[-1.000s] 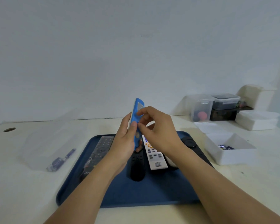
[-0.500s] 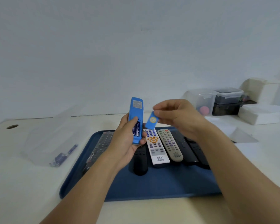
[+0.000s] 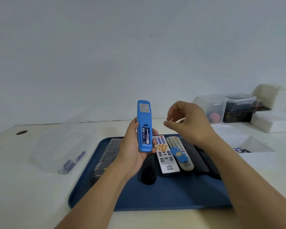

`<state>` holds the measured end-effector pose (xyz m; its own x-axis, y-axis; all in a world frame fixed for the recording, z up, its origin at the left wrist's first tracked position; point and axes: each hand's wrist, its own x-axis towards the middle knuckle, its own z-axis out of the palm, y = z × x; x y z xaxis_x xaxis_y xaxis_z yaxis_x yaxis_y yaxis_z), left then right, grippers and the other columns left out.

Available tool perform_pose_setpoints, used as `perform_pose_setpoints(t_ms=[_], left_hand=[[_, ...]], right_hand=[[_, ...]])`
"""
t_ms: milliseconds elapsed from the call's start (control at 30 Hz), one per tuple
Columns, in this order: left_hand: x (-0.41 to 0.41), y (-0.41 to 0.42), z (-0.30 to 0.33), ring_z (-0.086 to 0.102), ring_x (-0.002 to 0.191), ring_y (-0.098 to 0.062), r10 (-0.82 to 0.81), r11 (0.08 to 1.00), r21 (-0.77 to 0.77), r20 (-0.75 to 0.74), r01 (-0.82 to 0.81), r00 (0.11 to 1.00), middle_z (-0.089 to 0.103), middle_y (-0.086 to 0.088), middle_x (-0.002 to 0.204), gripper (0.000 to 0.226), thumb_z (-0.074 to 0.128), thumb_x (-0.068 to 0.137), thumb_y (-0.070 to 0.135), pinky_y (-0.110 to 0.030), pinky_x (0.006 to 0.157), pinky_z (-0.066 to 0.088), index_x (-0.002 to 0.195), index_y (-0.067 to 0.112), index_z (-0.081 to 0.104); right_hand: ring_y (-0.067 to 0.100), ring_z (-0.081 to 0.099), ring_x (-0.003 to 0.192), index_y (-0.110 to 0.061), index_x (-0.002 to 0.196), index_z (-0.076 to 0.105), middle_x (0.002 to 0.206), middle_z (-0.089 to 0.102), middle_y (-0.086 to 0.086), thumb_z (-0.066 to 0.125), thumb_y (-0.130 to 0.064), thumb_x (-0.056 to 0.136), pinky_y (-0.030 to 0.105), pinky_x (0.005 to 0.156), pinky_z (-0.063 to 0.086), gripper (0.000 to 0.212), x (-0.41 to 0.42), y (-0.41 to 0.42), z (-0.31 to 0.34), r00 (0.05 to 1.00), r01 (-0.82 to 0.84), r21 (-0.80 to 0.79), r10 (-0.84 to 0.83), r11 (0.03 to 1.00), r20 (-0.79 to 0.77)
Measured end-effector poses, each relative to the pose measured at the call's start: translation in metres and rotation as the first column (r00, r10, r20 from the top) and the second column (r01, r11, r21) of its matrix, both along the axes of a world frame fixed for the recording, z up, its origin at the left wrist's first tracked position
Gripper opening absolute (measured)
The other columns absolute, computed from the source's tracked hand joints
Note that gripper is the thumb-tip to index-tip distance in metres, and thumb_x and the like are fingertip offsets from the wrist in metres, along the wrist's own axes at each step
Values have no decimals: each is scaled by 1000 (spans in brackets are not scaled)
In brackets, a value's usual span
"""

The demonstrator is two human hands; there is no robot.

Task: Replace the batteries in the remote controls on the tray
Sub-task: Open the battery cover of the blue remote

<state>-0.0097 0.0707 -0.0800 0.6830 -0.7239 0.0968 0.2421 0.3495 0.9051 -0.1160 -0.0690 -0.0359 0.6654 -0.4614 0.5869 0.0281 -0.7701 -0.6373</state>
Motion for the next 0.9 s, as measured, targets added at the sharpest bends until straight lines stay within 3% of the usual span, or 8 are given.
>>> perform_pose_setpoints(t_ms=[67,200,367,500,733,900], left_hand=[[2,-1,-3,57,71,-20,3,1000,9,41,-4,999,61,-11,96,45,37,106,41,-32,58,48,140,18,54],[0,-1,-4,62,87,-19,-26,999,-38,54,28,998,68,-5,108,40,32,108,38,-36,70,48,138,29,57],[2,-3,-4,61,97,-22,-21,999,-33,21,22,1000,67,-6,112,39,34,107,37,-37,72,48,136,28,59],[4,-2,-6,62,102,-24,5,1000,-30,12,-5,1000,65,-9,116,37,36,107,36,-41,77,50,133,24,58],[8,-5,-15,62,98,-22,116,986,80,287,-144,951,61,-8,125,28,33,109,33,-36,69,50,135,34,45],[9,-6,-14,58,110,-27,146,979,91,310,-182,940,59,-10,135,43,40,93,49,-52,90,50,135,45,46]], right_hand=[[7,68,73,-16,81,64,78,70,-6,78,-5,78,18,65,55,18,5,21,0,983,-118,0,117,993,139],[10,67,71,-20,82,62,80,69,-8,72,-1,80,30,65,57,22,19,41,-18,988,-133,-119,141,984,59],[8,67,72,-18,84,65,84,70,-2,71,-1,84,33,60,61,18,25,40,-26,986,-144,-16,145,989,83],[7,67,74,-16,84,66,85,70,-1,71,-1,86,27,61,61,16,26,45,-27,986,-147,22,145,989,77],[6,70,69,-11,85,66,83,72,0,72,-1,85,35,60,62,12,27,47,-29,985,-164,45,161,985,63],[7,68,68,-11,87,64,83,70,-1,67,1,88,34,58,62,12,28,47,-27,981,-187,69,182,980,71]])
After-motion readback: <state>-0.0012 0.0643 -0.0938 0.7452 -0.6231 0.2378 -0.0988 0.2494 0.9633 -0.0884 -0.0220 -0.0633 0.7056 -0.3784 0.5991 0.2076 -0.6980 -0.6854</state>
